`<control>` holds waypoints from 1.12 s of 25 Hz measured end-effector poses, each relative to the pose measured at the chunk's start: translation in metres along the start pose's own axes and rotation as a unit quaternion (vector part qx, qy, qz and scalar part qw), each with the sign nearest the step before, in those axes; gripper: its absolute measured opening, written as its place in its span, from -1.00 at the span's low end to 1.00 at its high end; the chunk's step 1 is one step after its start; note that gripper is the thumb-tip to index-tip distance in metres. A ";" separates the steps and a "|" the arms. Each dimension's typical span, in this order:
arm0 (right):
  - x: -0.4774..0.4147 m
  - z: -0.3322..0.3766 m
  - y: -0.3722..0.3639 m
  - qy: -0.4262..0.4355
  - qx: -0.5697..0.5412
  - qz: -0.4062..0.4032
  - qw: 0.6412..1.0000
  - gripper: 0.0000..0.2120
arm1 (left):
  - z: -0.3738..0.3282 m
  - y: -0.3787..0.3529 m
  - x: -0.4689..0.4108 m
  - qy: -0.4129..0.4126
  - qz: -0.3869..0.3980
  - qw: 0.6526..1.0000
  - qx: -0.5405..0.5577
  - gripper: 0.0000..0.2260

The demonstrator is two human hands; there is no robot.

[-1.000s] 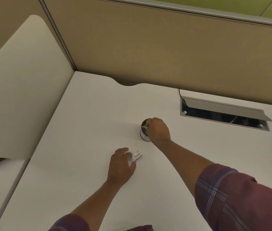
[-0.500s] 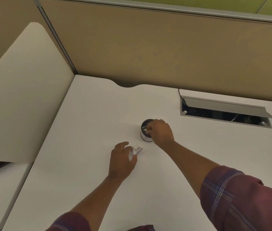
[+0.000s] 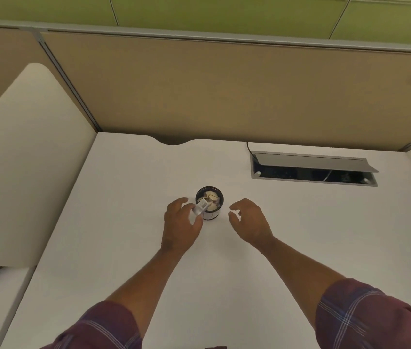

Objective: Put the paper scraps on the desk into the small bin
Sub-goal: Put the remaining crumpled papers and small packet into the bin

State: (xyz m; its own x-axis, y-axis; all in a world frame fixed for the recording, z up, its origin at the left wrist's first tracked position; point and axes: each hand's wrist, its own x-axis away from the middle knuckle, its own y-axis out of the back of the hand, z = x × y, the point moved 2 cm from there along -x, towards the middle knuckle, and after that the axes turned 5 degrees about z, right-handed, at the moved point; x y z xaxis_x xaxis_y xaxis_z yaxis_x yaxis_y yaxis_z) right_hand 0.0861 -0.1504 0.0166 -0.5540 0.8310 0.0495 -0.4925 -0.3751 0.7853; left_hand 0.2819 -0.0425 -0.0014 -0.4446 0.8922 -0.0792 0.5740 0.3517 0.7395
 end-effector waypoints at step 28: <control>0.079 -0.076 0.072 -0.064 0.146 0.080 0.984 -0.54 | -0.074 -0.022 0.003 -0.025 0.077 0.972 -0.221 -0.40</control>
State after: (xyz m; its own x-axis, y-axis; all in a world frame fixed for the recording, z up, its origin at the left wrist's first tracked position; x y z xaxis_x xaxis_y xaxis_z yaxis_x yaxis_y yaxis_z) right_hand -0.0437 -0.1427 0.0300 -0.5097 0.8234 0.2494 -0.1813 -0.3862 0.9044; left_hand 0.2171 -0.0687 0.0311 -0.3371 0.9409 0.0315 0.2740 0.0661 0.9595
